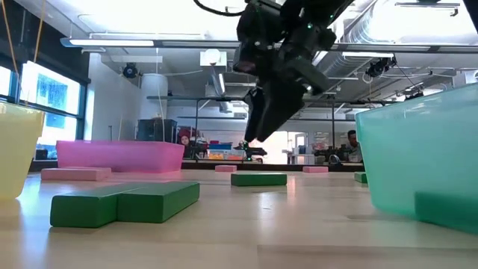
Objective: Sort blocks
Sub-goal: Put the green block into the light green bin
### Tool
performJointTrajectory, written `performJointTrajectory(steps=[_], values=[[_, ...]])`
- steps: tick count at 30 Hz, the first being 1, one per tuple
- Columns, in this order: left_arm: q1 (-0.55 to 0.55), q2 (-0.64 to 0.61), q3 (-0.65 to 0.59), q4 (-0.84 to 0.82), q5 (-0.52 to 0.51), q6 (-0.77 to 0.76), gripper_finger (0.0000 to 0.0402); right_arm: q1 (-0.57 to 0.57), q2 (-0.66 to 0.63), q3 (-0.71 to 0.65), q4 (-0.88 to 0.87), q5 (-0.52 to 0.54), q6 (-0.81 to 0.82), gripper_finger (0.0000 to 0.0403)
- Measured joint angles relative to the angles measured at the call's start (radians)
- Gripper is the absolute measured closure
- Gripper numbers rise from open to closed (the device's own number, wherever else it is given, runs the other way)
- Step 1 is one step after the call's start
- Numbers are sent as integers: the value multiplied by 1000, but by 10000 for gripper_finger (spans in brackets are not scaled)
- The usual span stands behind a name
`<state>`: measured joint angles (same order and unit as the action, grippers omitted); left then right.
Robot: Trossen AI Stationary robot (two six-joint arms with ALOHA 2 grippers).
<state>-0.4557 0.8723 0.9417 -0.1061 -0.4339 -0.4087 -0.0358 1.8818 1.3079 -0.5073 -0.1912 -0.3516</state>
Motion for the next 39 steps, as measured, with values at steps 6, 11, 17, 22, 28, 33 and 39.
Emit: performJointTrajectory(steps=[6,11,17,22,28,33,39], values=[[17,29,0,1,-24,-40,161,3,29,0,-62,-1,-118,217],[38,37,0,2,-25,-87,161,6,73,0,-39,-11,-113,217],[45,37,0,24,-25,-87,161,10,134,0,-28,-17,-146,218],[45,37,0,67,-26,-86,161,10,148,4,-32,-5,-71,266],[46,37,0,135,-39,31,161,-7,39,-2,-132,33,72,381],[56,37,0,208,-102,180,161,-15,-150,0,-250,21,213,395],[95,39,0,225,-103,330,161,115,-352,1,-330,-20,525,398]])
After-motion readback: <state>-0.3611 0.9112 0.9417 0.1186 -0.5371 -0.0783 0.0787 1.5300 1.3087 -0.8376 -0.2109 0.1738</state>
